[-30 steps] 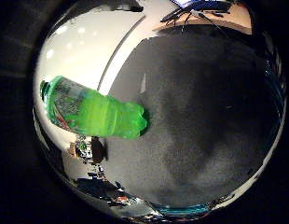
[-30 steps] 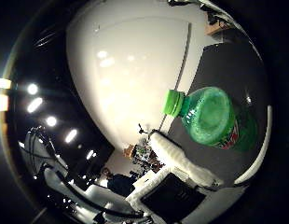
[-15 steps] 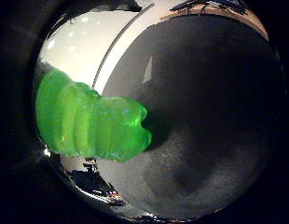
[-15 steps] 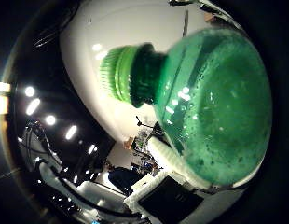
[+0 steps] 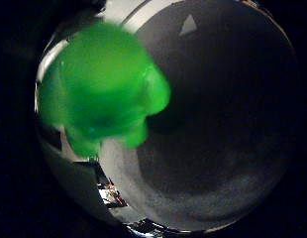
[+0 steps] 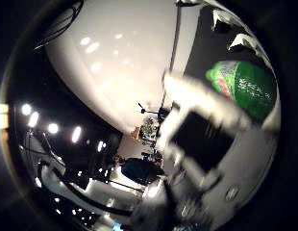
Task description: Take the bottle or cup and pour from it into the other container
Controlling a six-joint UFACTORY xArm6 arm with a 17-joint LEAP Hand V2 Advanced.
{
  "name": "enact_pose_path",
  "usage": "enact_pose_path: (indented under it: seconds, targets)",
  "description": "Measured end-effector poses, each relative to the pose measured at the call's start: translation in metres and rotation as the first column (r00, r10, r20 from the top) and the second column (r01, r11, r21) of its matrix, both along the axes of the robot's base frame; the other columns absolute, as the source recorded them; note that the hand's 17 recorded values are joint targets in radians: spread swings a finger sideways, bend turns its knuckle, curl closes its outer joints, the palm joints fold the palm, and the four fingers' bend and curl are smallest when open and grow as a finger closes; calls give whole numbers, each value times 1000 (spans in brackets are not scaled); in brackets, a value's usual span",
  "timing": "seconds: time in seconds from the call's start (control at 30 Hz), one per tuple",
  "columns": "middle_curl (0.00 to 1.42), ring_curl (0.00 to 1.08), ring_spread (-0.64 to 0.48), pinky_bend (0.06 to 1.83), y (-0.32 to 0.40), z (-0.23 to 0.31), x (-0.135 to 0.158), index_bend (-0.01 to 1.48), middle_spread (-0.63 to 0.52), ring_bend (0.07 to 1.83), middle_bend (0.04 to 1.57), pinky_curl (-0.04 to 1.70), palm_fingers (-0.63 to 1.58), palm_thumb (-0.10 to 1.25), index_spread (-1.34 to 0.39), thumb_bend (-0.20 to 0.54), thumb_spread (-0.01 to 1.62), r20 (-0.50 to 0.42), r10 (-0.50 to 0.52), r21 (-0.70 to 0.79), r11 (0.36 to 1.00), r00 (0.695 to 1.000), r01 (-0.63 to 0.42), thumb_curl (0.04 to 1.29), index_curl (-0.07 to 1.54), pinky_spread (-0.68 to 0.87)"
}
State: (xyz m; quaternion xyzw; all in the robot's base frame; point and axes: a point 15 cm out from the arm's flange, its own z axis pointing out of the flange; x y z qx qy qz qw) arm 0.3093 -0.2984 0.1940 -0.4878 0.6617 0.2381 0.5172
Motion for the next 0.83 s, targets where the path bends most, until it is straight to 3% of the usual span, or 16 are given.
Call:
enact_pose_path:
  seconds: [0.07,0.17,0.33,0.43,0.5,0.63,0.83]
  targets:
    - [665,465,-208,1514,15,6,-5,745,-188,1255,1020,242,1242,1035,-335,-7,698,-10,55,58,997,998,-54,565,565,-254]
    - [749,532,-217,1613,14,18,3,946,-191,1349,1161,303,1140,1113,-330,-4,653,29,41,52,998,999,-42,628,690,-209]
    - [840,626,-229,1684,10,45,11,1086,-186,1429,1273,390,1029,1118,-291,-21,682,84,24,6,1000,996,-25,692,822,-176]
    - [863,666,-234,1702,6,59,8,1047,-189,1448,1268,434,918,1043,-285,-36,738,98,17,-22,1000,995,-15,681,854,-183]
    - [845,655,-222,1632,6,65,4,886,-186,1434,1228,438,810,953,-294,-47,757,101,17,-24,1000,995,-15,648,840,-245]
    - [778,598,-202,1403,17,87,-4,611,-183,1391,1101,378,583,898,-320,-31,810,116,55,-14,998,992,-54,597,782,-367]
    - [724,528,-195,1168,4,122,-10,603,-191,1259,1035,267,478,890,-354,-28,851,142,65,-92,994,988,-52,554,769,-236]
